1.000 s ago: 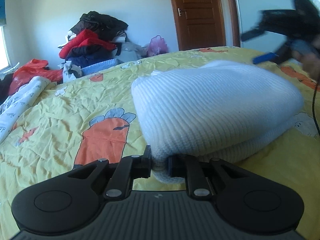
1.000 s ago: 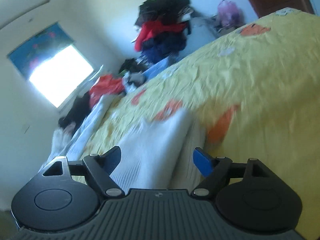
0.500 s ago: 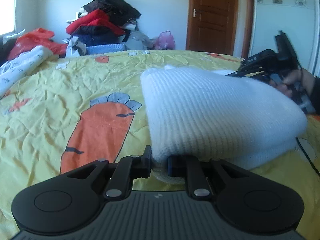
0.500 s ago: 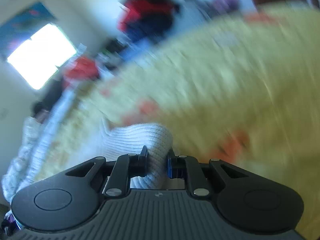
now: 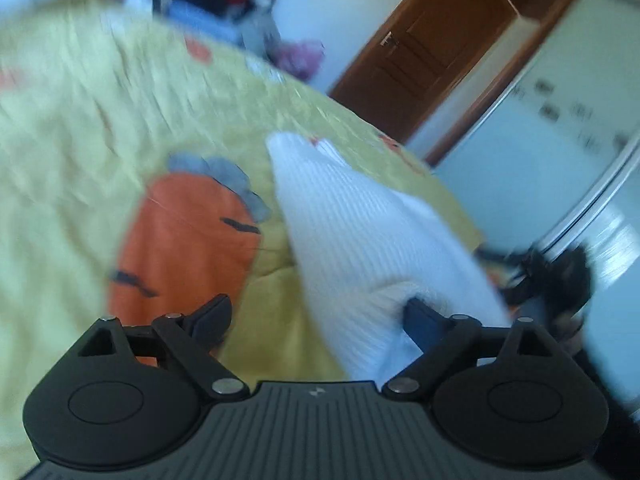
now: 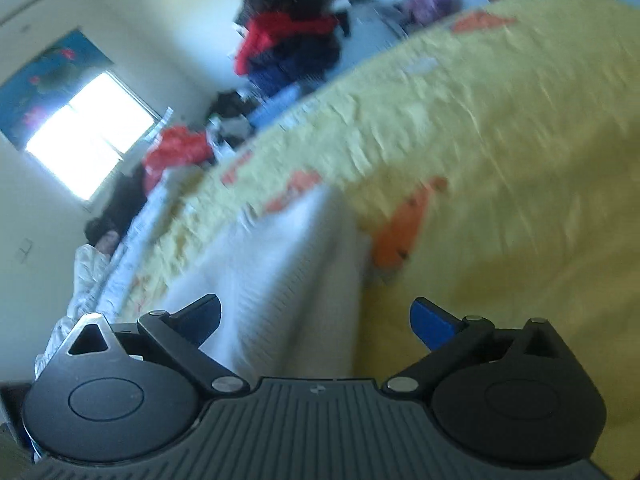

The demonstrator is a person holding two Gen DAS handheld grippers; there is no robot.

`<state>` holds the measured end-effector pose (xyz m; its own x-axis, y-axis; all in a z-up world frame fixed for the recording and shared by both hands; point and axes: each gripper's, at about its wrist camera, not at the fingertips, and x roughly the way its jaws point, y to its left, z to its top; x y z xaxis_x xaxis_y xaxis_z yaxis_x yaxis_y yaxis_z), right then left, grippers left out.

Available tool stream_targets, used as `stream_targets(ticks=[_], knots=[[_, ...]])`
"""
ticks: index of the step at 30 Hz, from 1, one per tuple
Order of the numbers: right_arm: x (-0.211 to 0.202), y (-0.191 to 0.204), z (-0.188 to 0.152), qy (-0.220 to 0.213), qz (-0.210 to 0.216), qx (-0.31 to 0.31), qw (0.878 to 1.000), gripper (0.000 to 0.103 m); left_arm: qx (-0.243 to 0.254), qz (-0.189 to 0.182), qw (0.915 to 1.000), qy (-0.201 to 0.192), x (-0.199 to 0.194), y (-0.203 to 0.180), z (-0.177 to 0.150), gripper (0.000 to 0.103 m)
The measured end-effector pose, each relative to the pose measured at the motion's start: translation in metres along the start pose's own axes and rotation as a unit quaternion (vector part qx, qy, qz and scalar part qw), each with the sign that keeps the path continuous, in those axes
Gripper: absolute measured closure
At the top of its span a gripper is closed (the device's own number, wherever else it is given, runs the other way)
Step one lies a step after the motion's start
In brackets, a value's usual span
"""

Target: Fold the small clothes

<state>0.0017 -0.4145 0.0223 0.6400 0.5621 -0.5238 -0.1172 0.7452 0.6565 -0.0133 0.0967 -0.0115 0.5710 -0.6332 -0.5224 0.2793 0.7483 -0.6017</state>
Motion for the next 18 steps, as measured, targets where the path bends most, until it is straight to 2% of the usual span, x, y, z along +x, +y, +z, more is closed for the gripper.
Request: stream_targets(ticks=[2,4,6,7,9,12,15,18], knots=[[0.014,-0.006,0.000,0.031,0.022,0.028,0.999,0.002,-0.042,-0.057,0.9970,0.031,0.021,0.009,0.012,0.005],[0.030,-0.010,0.002,0.054,0.052,0.052,0.996,0.002,-0.078,-0.111,0.9886,0.065,0.026,0.011,0.017,0.006],[0.034,-0.007,0.002,0.058,0.061,0.051,0.995,0.001,-0.058,-0.178,0.9787,0.084,0.017,0.005,0.014,0.006],[0.035,-0.005,0.001,0.063,0.061,0.047,0.995,0.001,-0.039,-0.182,0.9783,0.091,0.009,0.002,0.012,0.006],[0.035,-0.003,0.001,0.069,0.062,0.035,0.995,0.001,-0.015,-0.159,0.9834,0.085,-0.004,0.001,0.008,0.006],[0.030,-0.004,-0.005,0.059,0.075,0.019,0.995,0.001,-0.047,-0.137,0.9878,0.057,-0.007,0.015,0.016,0.006],[0.036,-0.002,-0.003,0.049,0.081,0.013,0.995,0.001,-0.073,-0.130,0.9883,0.033,0.015,0.019,0.033,0.006],[0.042,0.005,0.009,0.050,0.054,0.018,0.997,0.004,-0.085,-0.097,0.9902,0.053,0.058,0.020,0.053,0.006]])
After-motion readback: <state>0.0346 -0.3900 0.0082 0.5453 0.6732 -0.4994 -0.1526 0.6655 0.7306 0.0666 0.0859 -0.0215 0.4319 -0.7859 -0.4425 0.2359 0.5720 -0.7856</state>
